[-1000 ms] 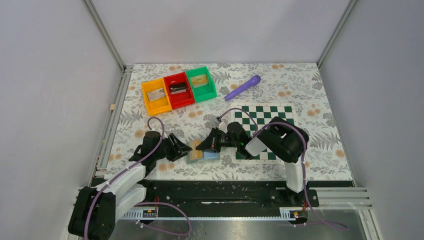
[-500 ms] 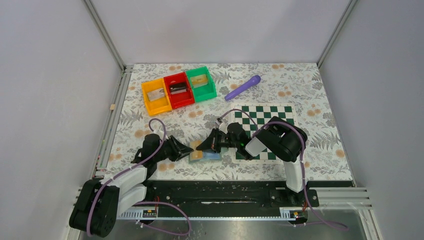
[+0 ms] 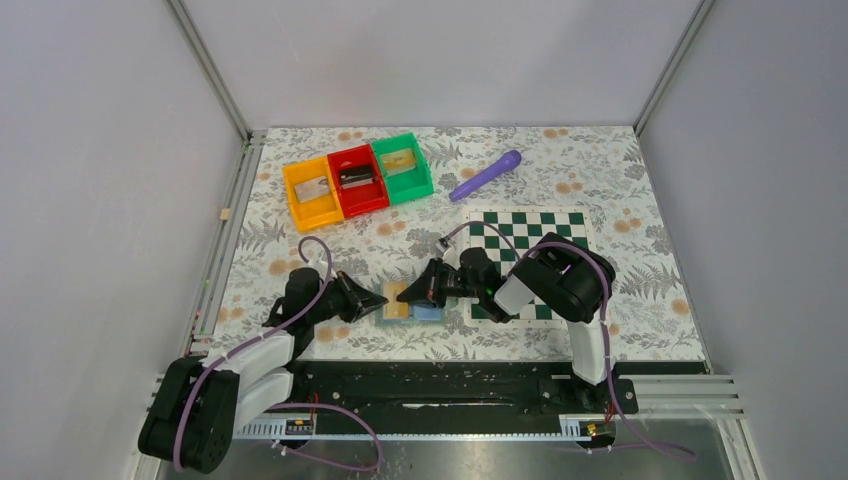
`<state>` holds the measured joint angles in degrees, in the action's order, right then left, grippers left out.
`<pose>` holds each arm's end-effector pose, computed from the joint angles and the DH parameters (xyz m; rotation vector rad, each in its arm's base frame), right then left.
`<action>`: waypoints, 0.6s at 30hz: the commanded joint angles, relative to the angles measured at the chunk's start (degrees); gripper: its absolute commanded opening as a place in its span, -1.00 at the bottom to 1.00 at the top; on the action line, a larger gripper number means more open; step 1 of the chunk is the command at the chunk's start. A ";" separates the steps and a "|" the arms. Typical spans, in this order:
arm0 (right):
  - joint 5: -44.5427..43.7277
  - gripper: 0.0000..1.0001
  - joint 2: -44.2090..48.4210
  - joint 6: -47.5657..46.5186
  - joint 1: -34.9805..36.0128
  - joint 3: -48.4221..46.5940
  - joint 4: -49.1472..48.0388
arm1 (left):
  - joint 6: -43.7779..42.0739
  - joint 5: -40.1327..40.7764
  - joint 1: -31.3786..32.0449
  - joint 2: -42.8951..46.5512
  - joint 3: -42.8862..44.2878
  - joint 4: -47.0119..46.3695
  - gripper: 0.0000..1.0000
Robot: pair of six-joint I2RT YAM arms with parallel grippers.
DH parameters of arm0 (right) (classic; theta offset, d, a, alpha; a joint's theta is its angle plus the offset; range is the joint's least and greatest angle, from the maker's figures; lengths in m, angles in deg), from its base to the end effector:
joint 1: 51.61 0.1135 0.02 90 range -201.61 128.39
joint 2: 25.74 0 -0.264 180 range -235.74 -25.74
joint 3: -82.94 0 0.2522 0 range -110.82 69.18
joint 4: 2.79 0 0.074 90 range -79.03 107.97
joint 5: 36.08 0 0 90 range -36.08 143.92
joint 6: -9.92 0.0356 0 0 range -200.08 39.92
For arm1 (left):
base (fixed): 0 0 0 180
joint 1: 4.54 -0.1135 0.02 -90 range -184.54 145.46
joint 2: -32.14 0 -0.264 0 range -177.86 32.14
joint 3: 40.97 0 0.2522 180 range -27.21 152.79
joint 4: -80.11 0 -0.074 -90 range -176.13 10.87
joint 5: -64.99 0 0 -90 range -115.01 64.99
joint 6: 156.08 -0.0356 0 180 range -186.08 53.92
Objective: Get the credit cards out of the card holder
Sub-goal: Remove the credit card from the card holder.
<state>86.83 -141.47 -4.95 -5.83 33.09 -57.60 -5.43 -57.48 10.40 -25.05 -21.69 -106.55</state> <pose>0.2230 0.2569 0.1012 0.0394 2.2386 1.8751 0.1544 -0.0610 0.1265 -0.5484 2.2762 -1.3287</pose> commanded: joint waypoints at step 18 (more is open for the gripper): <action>3.31 -0.97 0.83 -0.34 -2.91 2.26 -7.01 | -1.27 -0.32 -1.76 -4.42 -1.03 -3.21 -1.00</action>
<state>89.04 -141.47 -4.77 -8.21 35.56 -60.51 -5.81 -58.22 9.00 -28.66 -22.13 -107.21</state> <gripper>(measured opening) 0.070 0.010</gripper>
